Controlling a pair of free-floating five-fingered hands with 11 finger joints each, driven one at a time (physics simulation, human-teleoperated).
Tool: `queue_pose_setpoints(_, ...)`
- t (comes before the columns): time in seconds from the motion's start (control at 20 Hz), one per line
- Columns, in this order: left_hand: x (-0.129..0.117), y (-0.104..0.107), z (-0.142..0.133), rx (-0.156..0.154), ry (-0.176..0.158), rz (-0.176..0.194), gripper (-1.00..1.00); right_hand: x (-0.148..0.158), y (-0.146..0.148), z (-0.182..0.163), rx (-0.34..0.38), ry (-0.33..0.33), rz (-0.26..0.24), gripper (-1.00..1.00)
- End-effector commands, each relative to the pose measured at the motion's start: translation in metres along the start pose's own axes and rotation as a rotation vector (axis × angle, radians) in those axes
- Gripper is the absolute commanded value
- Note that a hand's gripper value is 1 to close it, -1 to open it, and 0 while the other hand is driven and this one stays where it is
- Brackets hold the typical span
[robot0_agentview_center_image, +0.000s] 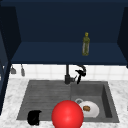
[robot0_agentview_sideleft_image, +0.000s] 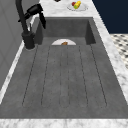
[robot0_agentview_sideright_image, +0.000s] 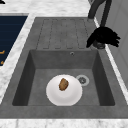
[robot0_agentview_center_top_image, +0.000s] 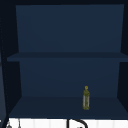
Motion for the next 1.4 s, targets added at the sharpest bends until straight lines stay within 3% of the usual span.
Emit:
queue_pose_setpoints(0.0,0.000,0.000,0.000,0.000,0.000,0.000,0.00,-0.012,0.016,-0.005,0.044,-0.043,-0.057,-1.00)
queue_pose_setpoints(0.1,0.000,0.000,0.000,0.000,0.000,0.000,0.00,-0.016,0.019,-0.005,0.038,-0.050,-0.085,-1.00)
queue_pose_setpoints(0.35,0.000,0.000,0.000,0.000,0.000,0.000,0.00,0.001,0.030,-0.012,0.080,-0.079,-0.089,-1.00)
queue_pose_setpoints(0.4,0.000,0.000,0.000,0.000,0.000,0.000,0.00,0.003,0.032,-0.013,0.098,-0.074,-0.102,-1.00)
queue_pose_setpoints(0.5,0.000,0.000,0.000,0.000,0.000,0.000,0.00,-0.001,0.027,-0.019,0.115,-0.079,-0.177,-1.00)
queue_pose_setpoints(0.85,0.000,0.000,0.000,0.000,0.000,0.000,0.00,-0.006,0.029,-0.024,0.138,-0.117,-0.191,-1.00)
queue_pose_setpoints(0.9,0.000,0.000,0.000,0.000,0.000,0.000,0.00,-0.006,0.030,-0.025,0.137,-0.118,-0.192,1.00)
queue_pose_setpoints(1.15,0.000,0.000,0.000,0.000,0.000,0.000,0.00,-0.003,0.034,-0.040,0.140,-0.143,-0.203,1.00)
queue_pose_setpoints(1.35,0.000,0.000,0.000,0.000,0.000,0.000,0.00,-0.001,0.027,-0.045,0.142,-0.150,-0.183,1.00)
